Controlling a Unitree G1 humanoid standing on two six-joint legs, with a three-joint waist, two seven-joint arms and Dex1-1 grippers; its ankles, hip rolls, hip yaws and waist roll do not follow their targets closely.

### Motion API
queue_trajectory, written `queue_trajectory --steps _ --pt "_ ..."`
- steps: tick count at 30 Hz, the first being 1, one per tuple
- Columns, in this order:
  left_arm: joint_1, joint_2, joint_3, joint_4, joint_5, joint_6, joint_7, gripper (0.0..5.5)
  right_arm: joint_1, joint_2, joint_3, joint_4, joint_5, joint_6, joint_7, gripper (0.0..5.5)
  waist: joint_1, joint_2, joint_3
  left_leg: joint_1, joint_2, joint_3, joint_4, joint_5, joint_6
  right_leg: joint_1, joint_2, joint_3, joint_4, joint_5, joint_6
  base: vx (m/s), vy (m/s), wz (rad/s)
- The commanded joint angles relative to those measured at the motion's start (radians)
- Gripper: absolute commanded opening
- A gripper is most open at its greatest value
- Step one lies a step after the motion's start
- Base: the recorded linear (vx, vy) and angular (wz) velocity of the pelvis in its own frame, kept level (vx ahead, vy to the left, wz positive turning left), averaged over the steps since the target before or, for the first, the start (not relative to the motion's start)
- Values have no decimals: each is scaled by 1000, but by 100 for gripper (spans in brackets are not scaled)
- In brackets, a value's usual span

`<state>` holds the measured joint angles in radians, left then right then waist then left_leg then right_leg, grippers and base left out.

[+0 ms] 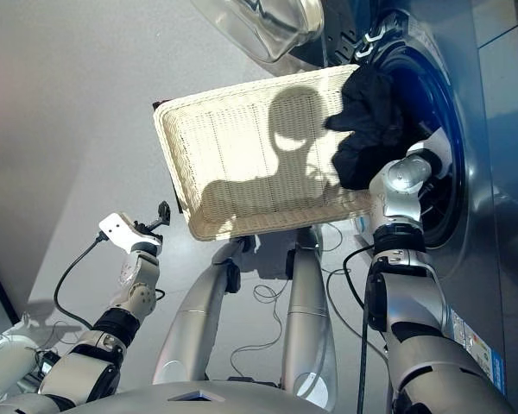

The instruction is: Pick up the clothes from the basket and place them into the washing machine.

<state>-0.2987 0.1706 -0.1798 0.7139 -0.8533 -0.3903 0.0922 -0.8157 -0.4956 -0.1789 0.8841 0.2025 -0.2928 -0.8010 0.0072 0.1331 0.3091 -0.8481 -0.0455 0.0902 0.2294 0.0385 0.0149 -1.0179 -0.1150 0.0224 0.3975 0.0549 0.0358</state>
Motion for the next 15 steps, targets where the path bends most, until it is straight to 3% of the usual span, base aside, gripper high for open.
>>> queue_trajectory --steps 1,2,8,10,15 --pt "32 35 39 -21 9 -41 -15 550 -31 -89 72 1 65 -46 97 550 -26 38 -34 -38 -2 -46 95 -117 -17 34 13 -14 -72 -8 69 105 -51 26" --pt "32 30 45 -8 4 -34 -15 550 -20 -48 130 33 84 -32 174 550 -25 32 -32 -48 1 -46 103 -117 -18 31 15 -15 -70 -7 66 0 0 0" --pt "34 31 49 3 7 -22 -26 550 3 78 261 30 178 -50 350 550 -27 23 -32 -64 5 -48 124 -119 -21 24 17 -22 -48 -17 59 0 0 0" --pt "26 27 57 16 -3 -19 -26 550 24 159 258 38 304 -78 422 550 -26 19 -38 -61 5 -51 121 -120 -22 27 17 -29 -47 -22 57 26 -19 22" --pt "7 22 60 34 -10 -26 -19 550 13 222 219 70 447 -114 453 550 -22 20 -40 -55 6 -54 110 -119 -24 34 16 -34 -50 -30 57 24 -5 17"
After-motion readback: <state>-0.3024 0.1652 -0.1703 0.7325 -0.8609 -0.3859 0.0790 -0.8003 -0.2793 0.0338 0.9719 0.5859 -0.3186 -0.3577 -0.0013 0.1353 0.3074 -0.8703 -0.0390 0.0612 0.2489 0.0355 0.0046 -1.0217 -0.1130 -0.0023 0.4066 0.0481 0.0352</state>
